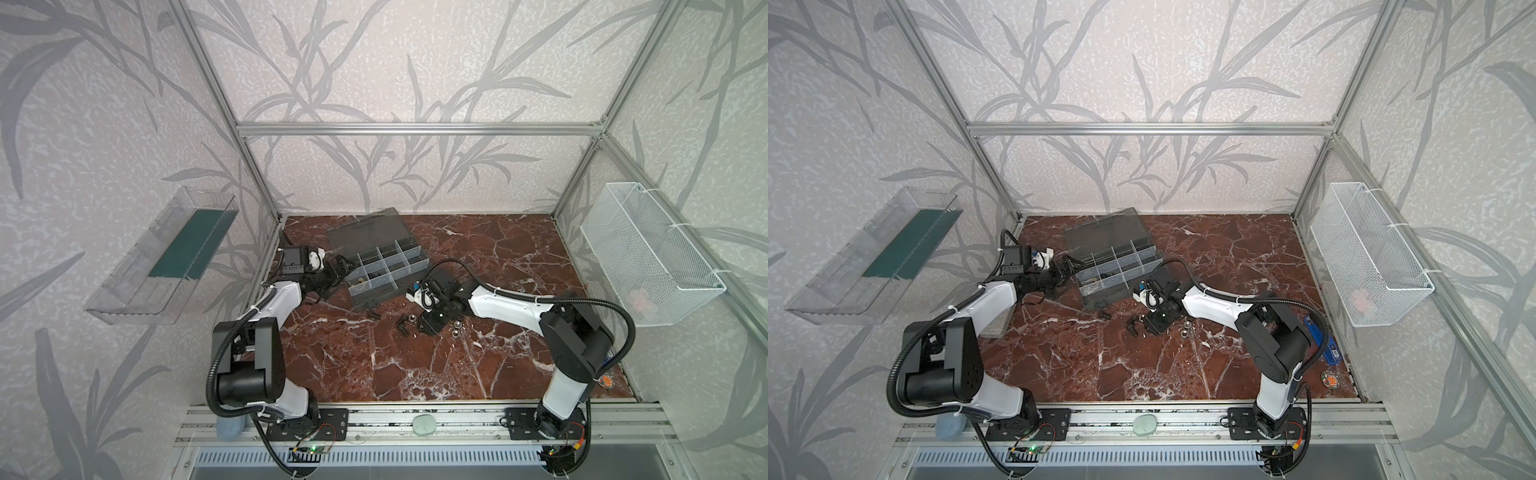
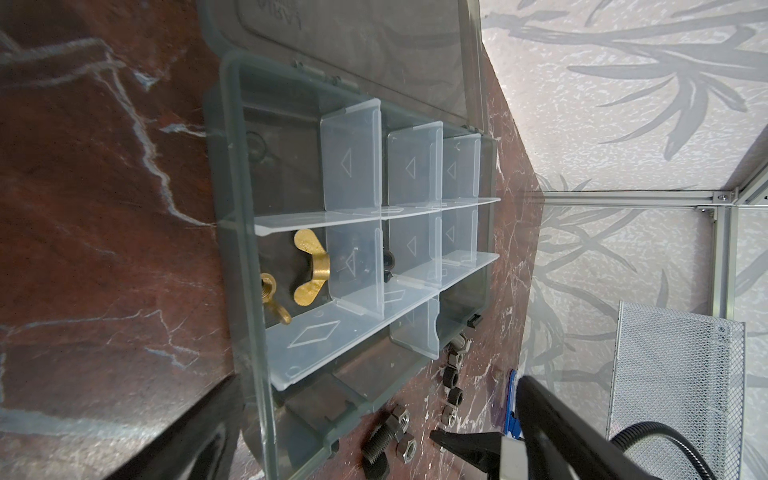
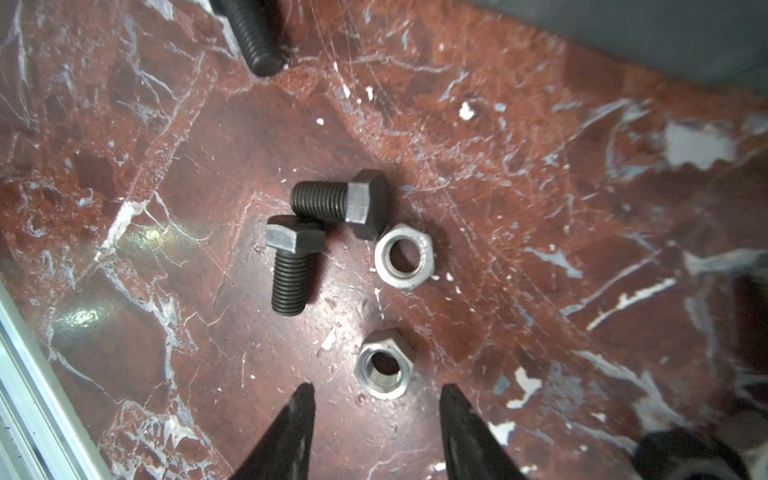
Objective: Sort the screws and nuts into containers
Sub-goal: 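Lower the right gripper and close it on a silver hex nut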
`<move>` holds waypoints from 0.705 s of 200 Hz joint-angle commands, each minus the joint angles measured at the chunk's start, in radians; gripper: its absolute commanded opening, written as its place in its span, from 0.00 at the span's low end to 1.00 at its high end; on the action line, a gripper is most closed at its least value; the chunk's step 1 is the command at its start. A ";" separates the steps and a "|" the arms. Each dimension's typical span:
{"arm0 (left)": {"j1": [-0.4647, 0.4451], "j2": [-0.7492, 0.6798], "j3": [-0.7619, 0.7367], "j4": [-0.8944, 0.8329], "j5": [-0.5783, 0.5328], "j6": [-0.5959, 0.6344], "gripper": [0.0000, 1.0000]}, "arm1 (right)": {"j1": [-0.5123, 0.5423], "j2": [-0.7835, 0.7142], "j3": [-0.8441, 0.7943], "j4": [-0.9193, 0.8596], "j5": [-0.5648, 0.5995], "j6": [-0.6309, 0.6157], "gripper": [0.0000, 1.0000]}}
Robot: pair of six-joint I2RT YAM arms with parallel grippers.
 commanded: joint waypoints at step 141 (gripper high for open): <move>-0.005 0.012 0.021 0.009 0.008 -0.004 1.00 | 0.055 0.101 0.082 -0.087 0.098 -0.022 0.44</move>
